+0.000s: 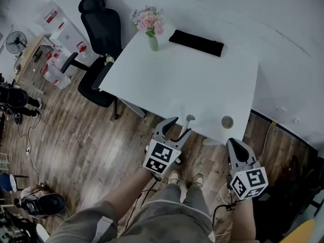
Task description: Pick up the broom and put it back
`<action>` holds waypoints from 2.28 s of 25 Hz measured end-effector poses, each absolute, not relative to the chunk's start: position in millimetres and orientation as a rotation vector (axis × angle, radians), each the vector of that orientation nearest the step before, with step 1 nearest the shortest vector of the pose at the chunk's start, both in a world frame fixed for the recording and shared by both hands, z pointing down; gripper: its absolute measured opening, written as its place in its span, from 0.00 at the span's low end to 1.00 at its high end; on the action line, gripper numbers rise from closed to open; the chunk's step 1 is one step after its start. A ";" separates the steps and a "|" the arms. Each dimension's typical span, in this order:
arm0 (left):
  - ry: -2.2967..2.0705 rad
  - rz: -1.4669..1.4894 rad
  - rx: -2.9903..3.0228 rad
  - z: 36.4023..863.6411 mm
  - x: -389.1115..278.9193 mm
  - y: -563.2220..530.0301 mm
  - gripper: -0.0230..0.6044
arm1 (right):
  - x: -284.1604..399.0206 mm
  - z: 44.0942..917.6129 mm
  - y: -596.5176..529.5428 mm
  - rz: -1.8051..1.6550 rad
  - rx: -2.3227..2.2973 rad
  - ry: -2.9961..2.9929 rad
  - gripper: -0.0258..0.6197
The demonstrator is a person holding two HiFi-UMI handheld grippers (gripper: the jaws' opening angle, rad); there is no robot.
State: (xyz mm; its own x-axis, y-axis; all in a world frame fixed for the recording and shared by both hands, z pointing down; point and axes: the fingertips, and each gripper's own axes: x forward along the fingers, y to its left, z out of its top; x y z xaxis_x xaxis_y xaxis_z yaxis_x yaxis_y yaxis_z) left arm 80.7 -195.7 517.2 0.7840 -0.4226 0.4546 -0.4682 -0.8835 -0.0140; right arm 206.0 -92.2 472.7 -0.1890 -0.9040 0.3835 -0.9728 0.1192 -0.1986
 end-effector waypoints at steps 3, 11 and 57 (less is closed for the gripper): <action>-0.748 0.737 2.820 548.6 89.9 -199.8 0.44 | 214.5 497.6 -93.6 0.647 1.843 -2.229 0.09; -0.809 0.827 2.729 609.6 100.6 -211.6 0.44 | 223.7 548.9 -105.3 0.672 1.744 -2.249 0.10; -0.901 0.532 2.906 385.7 26.6 -138.6 0.21 | 185.6 346.4 -44.5 0.212 1.744 -2.349 0.10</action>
State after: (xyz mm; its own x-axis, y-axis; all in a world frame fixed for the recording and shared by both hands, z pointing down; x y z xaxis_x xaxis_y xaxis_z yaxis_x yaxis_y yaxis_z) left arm 26.6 -138.6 385.7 0.7707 -0.5396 0.3389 -0.5577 -0.8285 -0.0510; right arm 185.6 -44.5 346.4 -0.2793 -0.9269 0.2507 -0.9568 0.2906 0.0082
